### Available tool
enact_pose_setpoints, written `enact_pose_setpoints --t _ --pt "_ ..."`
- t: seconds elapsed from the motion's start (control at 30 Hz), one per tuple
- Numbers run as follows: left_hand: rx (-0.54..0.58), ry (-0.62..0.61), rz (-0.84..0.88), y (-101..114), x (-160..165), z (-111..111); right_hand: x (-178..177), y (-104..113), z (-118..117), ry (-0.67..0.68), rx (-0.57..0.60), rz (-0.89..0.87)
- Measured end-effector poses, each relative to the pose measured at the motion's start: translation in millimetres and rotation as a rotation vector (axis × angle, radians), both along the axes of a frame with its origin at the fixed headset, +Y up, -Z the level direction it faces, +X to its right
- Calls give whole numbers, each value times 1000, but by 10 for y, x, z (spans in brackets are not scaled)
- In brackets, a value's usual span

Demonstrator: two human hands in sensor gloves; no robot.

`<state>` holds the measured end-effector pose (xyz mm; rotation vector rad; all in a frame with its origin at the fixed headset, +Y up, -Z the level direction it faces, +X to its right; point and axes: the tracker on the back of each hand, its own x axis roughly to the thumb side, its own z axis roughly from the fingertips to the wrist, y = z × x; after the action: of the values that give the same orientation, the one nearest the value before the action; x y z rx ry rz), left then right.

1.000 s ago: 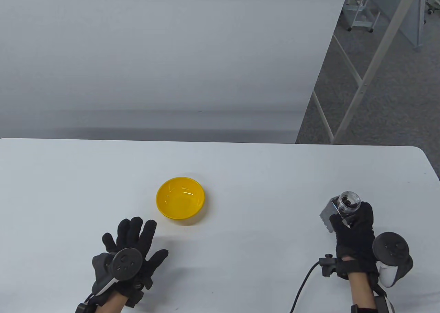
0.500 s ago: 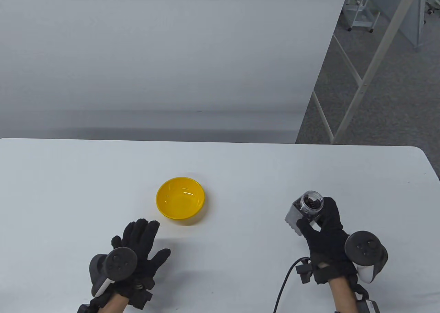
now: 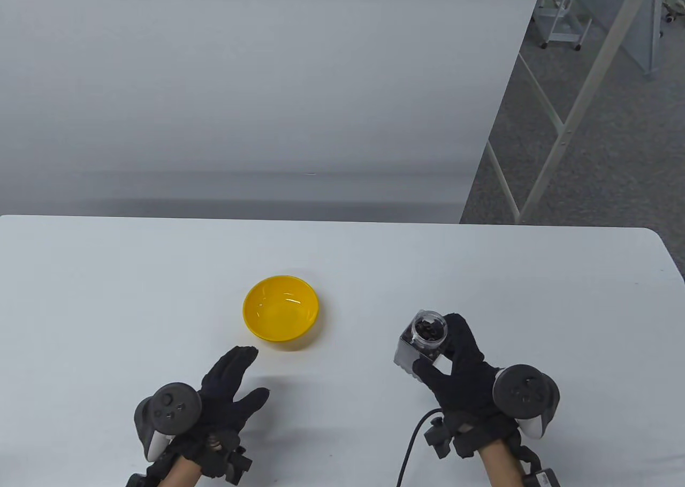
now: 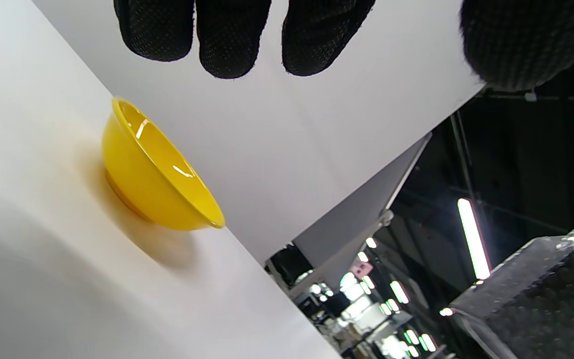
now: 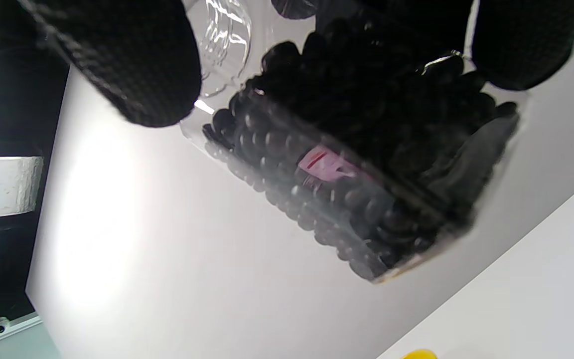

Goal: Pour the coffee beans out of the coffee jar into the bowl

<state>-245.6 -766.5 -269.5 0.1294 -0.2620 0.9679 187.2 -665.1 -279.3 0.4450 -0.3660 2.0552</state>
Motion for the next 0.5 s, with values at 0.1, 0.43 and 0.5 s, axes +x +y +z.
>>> enact_pose_setpoints --t 0.1,0.43,0.5 --pt "-28 -43 129 -46 21 -25 -134 -7 20 49 -21 -4" --pt "-85 -147 297 -81 168 -48 -523 -46 52 173 -32 10" --pt "-99 -196 342 -79 244 -41 -587 -71 55 197 -44 -7"
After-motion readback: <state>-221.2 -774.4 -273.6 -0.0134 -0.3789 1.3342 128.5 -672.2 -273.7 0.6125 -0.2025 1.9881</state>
